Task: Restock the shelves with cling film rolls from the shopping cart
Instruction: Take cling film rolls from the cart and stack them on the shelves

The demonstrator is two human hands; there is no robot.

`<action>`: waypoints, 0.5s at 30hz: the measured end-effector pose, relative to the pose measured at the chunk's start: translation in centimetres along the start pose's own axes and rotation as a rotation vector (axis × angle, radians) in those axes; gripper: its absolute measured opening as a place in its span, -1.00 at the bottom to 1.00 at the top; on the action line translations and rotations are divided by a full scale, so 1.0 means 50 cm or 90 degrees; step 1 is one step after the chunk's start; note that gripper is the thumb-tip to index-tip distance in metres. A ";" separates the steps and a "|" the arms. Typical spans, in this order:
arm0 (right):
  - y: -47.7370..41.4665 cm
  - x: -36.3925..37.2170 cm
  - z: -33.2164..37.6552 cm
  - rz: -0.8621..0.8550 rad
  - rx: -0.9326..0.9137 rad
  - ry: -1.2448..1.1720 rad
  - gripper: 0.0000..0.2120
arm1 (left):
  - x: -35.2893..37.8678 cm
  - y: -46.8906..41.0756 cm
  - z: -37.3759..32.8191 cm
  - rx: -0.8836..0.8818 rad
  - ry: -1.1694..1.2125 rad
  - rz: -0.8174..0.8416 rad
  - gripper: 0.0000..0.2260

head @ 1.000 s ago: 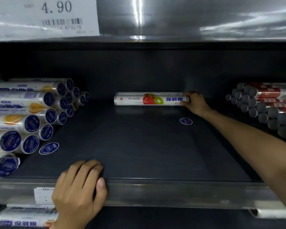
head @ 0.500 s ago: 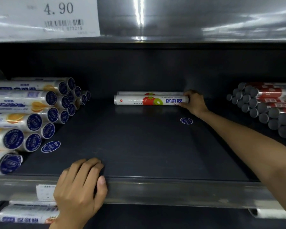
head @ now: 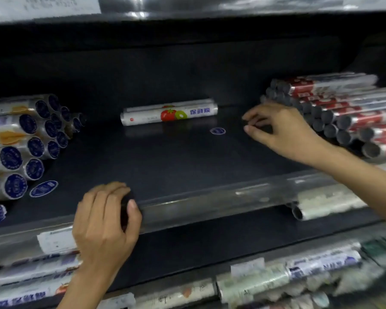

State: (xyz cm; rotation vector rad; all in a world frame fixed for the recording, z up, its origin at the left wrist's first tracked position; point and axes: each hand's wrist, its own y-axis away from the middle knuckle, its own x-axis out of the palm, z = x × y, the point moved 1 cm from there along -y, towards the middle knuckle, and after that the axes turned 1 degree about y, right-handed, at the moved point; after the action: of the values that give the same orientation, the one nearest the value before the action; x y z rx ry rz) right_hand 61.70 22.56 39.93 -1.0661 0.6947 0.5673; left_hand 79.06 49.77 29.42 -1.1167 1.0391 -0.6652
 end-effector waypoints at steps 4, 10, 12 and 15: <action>0.291 -0.068 0.068 -0.031 0.063 0.006 -0.72 | 0.000 -0.004 -0.113 0.085 0.198 -0.025 -0.86; 0.747 -0.010 0.069 -0.075 0.427 -0.001 -0.66 | 0.069 0.110 -0.369 0.115 0.544 0.206 -0.76; 0.887 0.005 0.078 -0.122 0.549 0.010 -0.65 | 0.082 0.178 -0.458 0.127 0.631 0.304 -0.70; 1.056 0.014 0.107 -0.163 0.706 0.033 -0.79 | 0.089 0.283 -0.586 0.184 0.728 0.444 -0.61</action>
State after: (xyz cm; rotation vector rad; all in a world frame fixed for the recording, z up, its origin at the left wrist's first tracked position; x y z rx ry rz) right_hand 25.66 47.70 10.12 -0.1154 0.7491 -0.1086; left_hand 53.16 39.08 12.24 0.0256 2.0714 -0.8347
